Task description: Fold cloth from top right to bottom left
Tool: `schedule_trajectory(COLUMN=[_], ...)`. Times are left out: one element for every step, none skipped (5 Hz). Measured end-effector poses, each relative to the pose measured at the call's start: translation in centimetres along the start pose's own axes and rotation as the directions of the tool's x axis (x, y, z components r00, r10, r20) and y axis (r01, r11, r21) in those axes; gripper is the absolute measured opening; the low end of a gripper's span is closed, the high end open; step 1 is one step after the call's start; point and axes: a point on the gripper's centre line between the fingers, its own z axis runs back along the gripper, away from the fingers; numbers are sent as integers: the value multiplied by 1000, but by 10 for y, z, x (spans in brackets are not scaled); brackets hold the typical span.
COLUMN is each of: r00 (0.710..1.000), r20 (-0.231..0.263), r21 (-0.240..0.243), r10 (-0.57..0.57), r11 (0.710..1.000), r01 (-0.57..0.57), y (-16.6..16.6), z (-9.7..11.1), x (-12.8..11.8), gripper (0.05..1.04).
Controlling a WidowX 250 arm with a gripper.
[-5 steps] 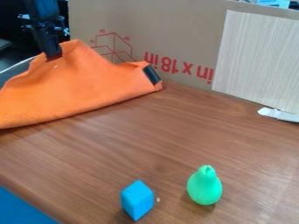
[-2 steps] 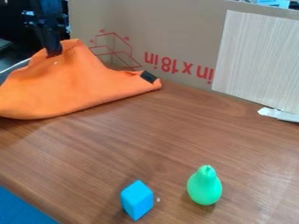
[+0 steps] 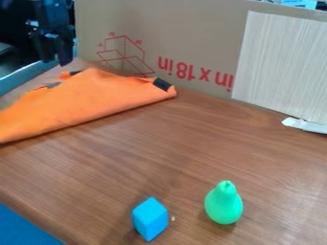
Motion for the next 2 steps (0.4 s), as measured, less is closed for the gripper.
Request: schedule_trajectory(r00=[1000,997], r20=[28,79], r21=[9,-16], r10=[2,6], r11=[1000,1000], r01=[-2,-5], y=[-2,-7], z=[10,32], x=[-1,-3], gripper=[991,1001])
